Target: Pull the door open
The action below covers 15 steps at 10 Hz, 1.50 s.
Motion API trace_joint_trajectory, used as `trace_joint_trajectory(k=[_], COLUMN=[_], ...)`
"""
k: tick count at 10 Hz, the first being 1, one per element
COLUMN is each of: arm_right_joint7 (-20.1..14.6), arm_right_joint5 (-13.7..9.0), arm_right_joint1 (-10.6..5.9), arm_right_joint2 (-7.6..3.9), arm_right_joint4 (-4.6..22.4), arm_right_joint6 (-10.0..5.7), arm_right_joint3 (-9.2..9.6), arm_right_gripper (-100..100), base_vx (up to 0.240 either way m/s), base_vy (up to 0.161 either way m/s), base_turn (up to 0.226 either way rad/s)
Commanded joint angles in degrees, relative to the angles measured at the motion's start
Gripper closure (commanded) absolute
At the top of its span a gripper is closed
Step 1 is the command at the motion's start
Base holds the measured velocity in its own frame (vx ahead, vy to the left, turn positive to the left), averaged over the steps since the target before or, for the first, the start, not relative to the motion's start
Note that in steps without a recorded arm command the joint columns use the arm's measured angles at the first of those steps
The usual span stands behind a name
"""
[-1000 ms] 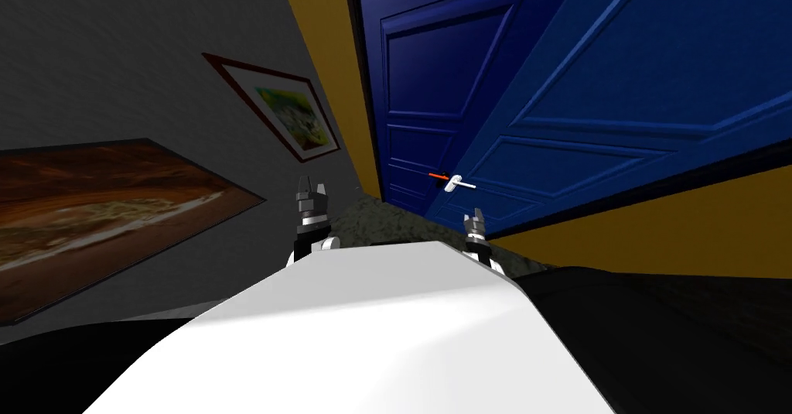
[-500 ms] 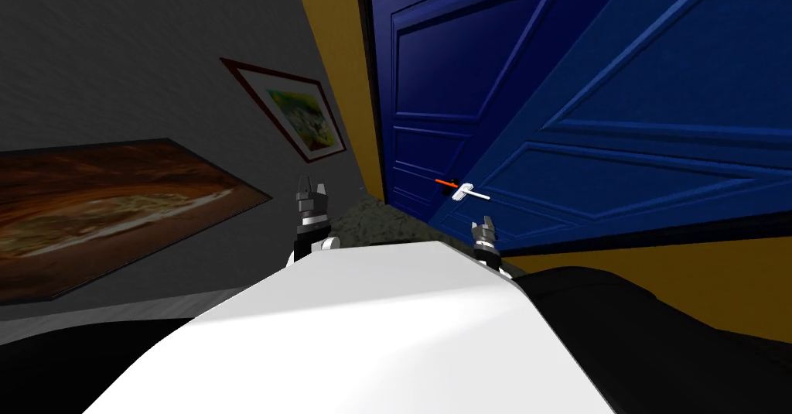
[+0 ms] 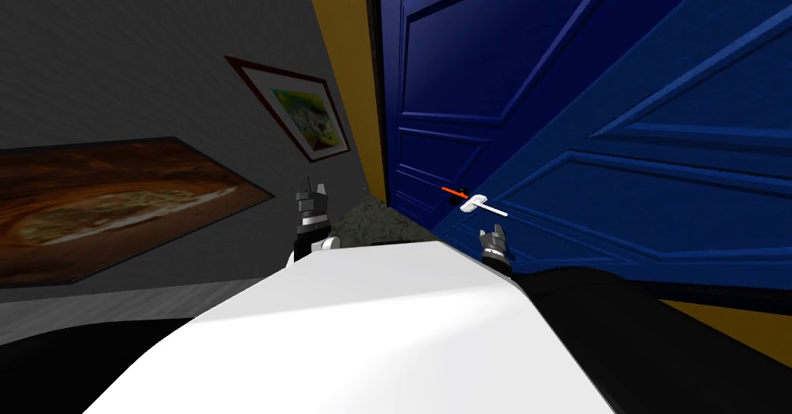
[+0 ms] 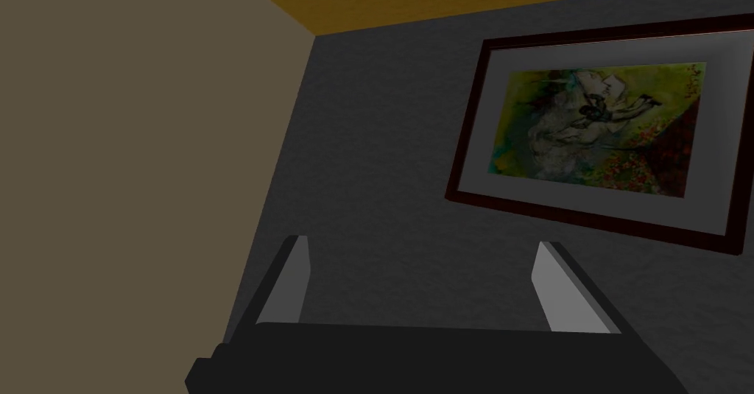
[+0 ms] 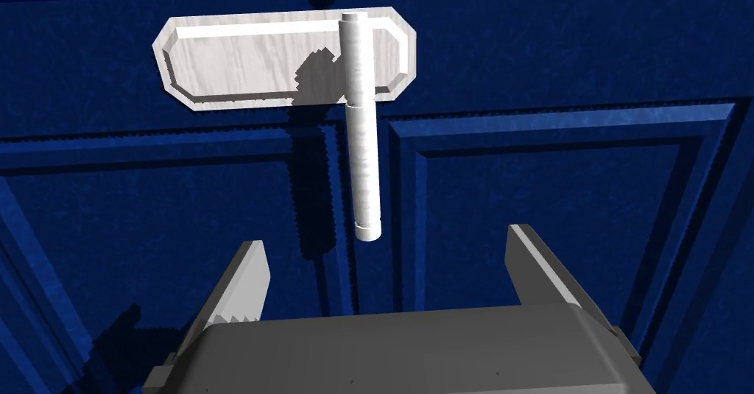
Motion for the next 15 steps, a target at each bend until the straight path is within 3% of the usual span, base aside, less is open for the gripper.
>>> trace_joint_trajectory(k=[1, 3, 4, 9, 11, 13, 14, 15], arm_right_joint7=[-1.76, -1.71, -1.69, -1.08, -0.91, -1.02, -1.02, -1.02], arm_right_joint5=[-0.13, -0.11, -0.42, -0.88, -0.72, -0.75, -0.75, -0.75], arm_right_joint1=[0.77, 0.59, 0.65, -0.38, -1.81, -1.90, -1.90, -1.90], arm_right_joint2=[-0.53, -0.58, -1.04, -1.88, -2.00, -2.23, -2.23, -2.23], arm_right_joint4=[1.15, 1.70, 2.68, 4.10, 3.84, 4.16, 4.16, 4.16], arm_right_joint6=[0.11, -0.03, 0.55, 1.95, 2.02, 1.86, 1.86, 1.86], arm_right_joint3=[-1.36, -1.50, -2.48, -3.52, -2.59, -2.60, -2.60, -2.60], arm_right_gripper=[-100, -100, -100, -100, -100, -100, 100, 100], base_vx=[0.169, 0.099, 0.028, 0.075, 0.195, 0.148, -0.007, -0.031], base_vy=[-0.105, -0.087, -0.172, -0.190, -0.049, 0.039, -0.004, -0.005], base_turn=[0.127, 0.074, -0.098, -0.015, 0.129, 0.068, -0.014, 0.009])
